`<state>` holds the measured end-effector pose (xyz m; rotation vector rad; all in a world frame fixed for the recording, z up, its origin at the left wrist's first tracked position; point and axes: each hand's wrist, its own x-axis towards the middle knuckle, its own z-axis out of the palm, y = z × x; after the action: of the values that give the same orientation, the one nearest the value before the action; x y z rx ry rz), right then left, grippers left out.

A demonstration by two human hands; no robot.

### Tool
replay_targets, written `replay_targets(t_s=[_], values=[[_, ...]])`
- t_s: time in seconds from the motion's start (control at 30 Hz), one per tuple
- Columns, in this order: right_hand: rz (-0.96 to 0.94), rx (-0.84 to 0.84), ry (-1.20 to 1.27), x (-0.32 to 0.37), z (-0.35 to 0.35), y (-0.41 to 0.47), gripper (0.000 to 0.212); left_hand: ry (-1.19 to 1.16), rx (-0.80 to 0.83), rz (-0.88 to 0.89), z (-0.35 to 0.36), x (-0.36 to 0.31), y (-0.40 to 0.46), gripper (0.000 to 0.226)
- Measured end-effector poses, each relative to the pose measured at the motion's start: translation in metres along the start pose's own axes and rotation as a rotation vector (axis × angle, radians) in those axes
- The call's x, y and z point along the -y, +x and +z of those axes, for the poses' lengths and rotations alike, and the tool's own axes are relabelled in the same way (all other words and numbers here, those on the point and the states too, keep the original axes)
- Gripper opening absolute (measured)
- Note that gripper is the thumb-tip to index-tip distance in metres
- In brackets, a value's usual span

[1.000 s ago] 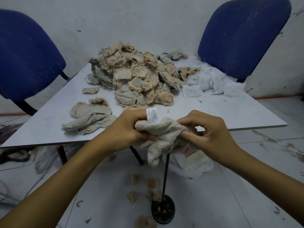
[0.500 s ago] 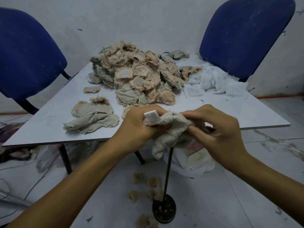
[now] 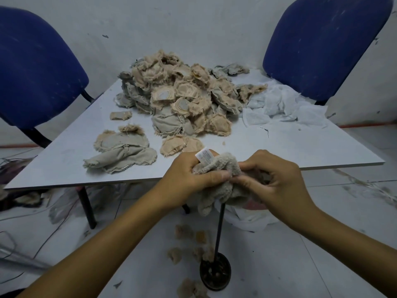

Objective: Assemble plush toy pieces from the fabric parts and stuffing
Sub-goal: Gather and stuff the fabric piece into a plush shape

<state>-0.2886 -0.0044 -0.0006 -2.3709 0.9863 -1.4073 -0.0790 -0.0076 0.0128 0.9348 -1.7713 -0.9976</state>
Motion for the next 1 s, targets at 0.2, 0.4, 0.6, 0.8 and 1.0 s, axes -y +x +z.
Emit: replay_targets(t_s=[0.2, 0.4, 0.6, 0.8, 1.0], values=[[0.043, -0.171, 0.229, 0.014, -0.004, 0.007, 0.021, -0.083, -0.193, 0.184, 0.006, -0.020, 0.007, 0.015], [-0.063, -0.129, 0.147, 0.010, 0.000, 0.003, 0.021, 0.106, -0.152, 0.277, 0.003, -0.019, 0.003, 0.033], [-0.025, -0.131, 0.088, 0.004, 0.000, 0.000, 0.019, 0.196, -0.060, 0.201, 0.002, -0.008, 0.005, 0.015], [0.128, 0.001, 0.052, 0.004, 0.013, -0.007, 0.007, 0.517, 0.091, 0.059, 0.000, 0.005, 0.003, 0.015], [0.164, 0.031, -0.007, -0.001, 0.012, -0.012, 0.011, 0.468, 0.135, 0.037, 0.001, 0.003, -0.006, 0.015]])
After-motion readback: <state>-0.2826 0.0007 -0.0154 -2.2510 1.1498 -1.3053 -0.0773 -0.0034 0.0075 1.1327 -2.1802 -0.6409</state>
